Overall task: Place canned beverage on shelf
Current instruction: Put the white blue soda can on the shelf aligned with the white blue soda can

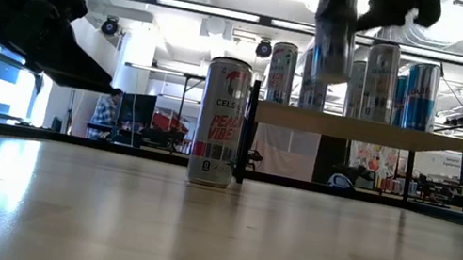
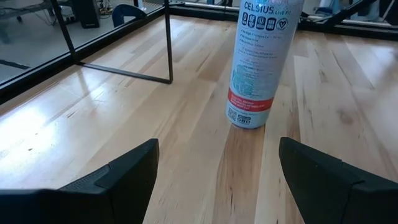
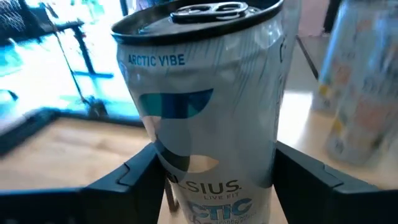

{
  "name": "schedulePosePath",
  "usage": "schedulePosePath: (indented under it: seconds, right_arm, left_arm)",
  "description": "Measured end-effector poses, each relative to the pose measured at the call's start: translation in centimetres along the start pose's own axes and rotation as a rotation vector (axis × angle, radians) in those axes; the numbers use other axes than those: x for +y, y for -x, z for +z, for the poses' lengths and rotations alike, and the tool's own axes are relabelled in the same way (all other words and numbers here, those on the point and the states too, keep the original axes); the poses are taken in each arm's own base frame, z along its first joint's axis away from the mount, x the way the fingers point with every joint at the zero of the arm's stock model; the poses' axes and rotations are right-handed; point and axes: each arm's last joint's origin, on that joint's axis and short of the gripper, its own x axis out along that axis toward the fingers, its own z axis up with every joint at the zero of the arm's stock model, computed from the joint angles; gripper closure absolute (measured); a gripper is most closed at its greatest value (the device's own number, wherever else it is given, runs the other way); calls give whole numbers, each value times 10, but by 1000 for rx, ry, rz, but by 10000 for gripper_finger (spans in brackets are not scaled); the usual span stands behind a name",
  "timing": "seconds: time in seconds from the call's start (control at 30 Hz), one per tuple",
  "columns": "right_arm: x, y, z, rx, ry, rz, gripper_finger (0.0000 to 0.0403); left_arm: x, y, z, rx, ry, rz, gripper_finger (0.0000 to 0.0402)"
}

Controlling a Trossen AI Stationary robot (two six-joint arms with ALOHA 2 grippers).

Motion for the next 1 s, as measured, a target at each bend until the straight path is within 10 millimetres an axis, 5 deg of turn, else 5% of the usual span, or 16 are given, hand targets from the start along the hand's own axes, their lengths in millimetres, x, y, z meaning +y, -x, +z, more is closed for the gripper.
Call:
schedulePosePath:
  seconds: [0.13,0.43,0.73,1.0]
  right_arm:
    - [-8,-18,22,-31,0,-46,171]
    - [-14,-59,32,-47,-53,-179,171]
    - [-19,-86,8,-92,-157,-224,171]
    - [-22,-98,10,-113,-187,-253,170]
  left_arm:
    - [0,0,0,-1,0,-1,96]
    - [0,0,0,-2,0,0,96]
    - [0,0,0,-2,0,0,96]
    - [0,0,0,-2,0,0,96]
